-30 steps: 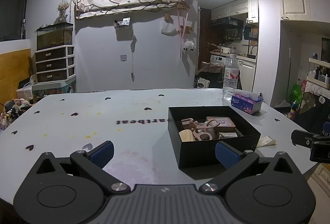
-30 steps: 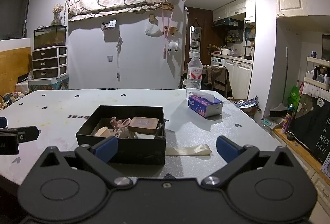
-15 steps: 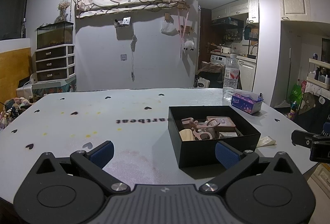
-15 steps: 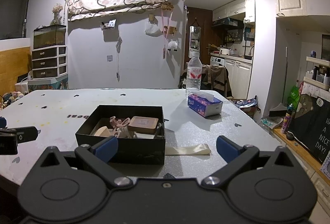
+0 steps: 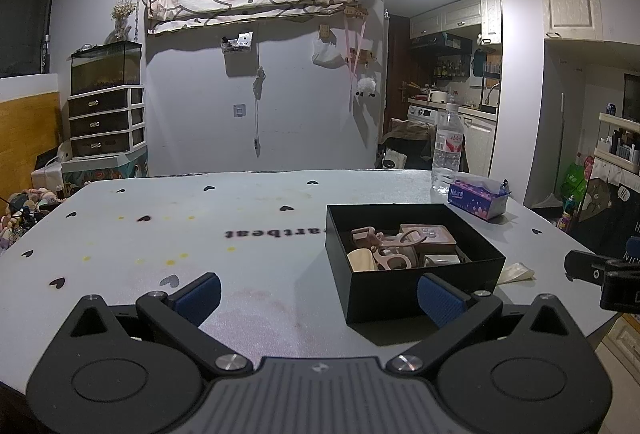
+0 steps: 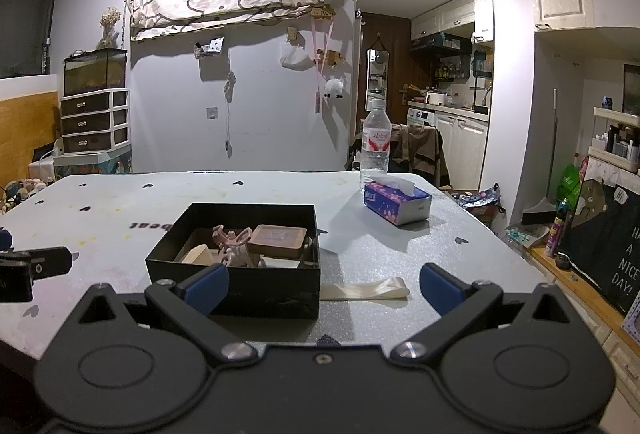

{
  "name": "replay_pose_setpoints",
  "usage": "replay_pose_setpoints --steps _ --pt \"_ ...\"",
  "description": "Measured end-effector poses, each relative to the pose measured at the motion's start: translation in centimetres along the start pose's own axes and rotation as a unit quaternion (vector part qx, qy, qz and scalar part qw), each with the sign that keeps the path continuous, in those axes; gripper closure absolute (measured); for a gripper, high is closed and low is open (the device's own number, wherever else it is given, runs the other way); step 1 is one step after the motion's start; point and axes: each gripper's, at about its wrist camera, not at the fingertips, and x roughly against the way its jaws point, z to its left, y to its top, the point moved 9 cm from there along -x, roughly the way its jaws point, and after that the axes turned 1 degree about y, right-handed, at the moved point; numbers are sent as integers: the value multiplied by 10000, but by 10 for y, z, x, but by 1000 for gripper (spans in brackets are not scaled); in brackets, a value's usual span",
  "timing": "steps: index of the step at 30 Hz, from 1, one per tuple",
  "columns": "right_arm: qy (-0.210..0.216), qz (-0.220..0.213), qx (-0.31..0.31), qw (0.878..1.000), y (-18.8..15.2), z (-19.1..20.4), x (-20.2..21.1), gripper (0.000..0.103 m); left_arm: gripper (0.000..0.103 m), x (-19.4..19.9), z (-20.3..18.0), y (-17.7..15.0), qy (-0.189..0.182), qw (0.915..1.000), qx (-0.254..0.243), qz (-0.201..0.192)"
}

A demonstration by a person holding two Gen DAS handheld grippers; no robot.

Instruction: Organize rigid objects

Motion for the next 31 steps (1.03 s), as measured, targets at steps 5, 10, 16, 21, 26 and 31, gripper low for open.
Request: replay_pose_setpoints --steps 5,10,16,21,26,31 --pt "1 2 -3 10000 0 0 0 0 0 0 0 0 -1 10000 -2 -1" --pt "-7 10 -18 10000 -1 -1 -1 0 0 0 0 0 -2 10000 -2 -1" --pt "-9 15 -17 10000 -1 -1 -1 0 0 0 0 0 -3 10000 -1 -1" --pt "-12 26 -22 10000 -2 -1 -2 0 0 0 1 0 0 10000 2 1" --pt "5 30 -25 10000 -3 -1 -3 0 0 0 1 0 -7 10000 3 5" --pt "-3 28 -28 10000 -3 -1 -3 0 0 1 1 0 -14 10000 2 0"
